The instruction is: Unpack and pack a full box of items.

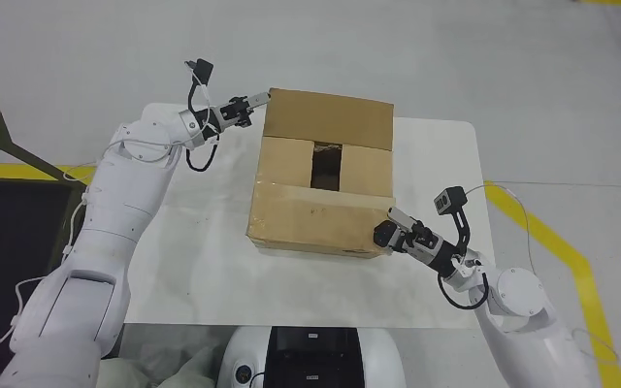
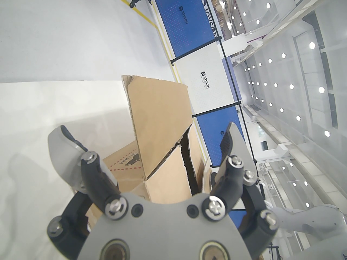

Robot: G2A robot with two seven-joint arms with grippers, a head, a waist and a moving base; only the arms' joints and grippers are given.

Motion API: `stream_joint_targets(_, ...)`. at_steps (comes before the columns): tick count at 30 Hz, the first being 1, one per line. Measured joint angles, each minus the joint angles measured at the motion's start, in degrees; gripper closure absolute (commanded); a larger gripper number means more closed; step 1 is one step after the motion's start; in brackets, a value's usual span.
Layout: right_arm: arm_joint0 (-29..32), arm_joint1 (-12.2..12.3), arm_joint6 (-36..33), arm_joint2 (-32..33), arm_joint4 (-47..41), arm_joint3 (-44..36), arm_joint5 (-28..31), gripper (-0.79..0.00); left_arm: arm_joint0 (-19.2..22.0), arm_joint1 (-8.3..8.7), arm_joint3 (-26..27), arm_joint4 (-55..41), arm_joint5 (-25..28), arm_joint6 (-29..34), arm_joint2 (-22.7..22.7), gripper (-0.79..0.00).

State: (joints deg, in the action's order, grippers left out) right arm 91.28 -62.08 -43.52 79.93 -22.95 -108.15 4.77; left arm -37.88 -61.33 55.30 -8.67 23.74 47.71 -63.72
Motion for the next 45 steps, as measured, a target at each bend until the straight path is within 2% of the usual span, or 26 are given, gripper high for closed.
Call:
stream_joint_targets(7, 0.0, 0.0, 0.0, 0.0, 0.0, 0.0, 0.0, -0.785, -0.1, 0.00, 0.1, 0.0, -0.2, -0.2, 0.0, -0.785)
stream_joint_targets(11, 0.0, 0.0, 0.0, 0.0, 0.0, 0.0, 0.0, -0.785, -1.3, -0.05, 1.8, 2.0, -2.5, -5.0, -0.3, -0.785)
stream_joint_targets(16, 0.0, 0.0, 0.0, 0.0, 0.0, 0.0, 0.0, -0.785, -1.1, -0.83, 1.5, 3.1, -2.9, -5.7, 1.8, -0.785)
stream_joint_targets(25, 0.0, 0.0, 0.0, 0.0, 0.0, 0.0, 0.0, -0.785, 3.8, -3.95, -7.2, 6.4, 0.0, -12.2, 7.7, -0.785)
stream_joint_targets(30, 0.0, 0.0, 0.0, 0.0, 0.0, 0.0, 0.0, -0.785, 7.8, -6.09, -13.7, 4.4, 0.6, -11.3, 10.1, -0.785)
stream_joint_targets(38, 0.0, 0.0, 0.0, 0.0, 0.0, 0.0, 0.0, -0.785, 11.6, -8.63, -20.1, -4.4, 4.2, -8.7, 10.2, -0.785)
stream_joint_targets(45, 0.0, 0.0, 0.0, 0.0, 0.0, 0.0, 0.0, -0.785, 13.0, -9.50, -22.3, -8.7, 6.2, -5.6, 9.2, -0.785)
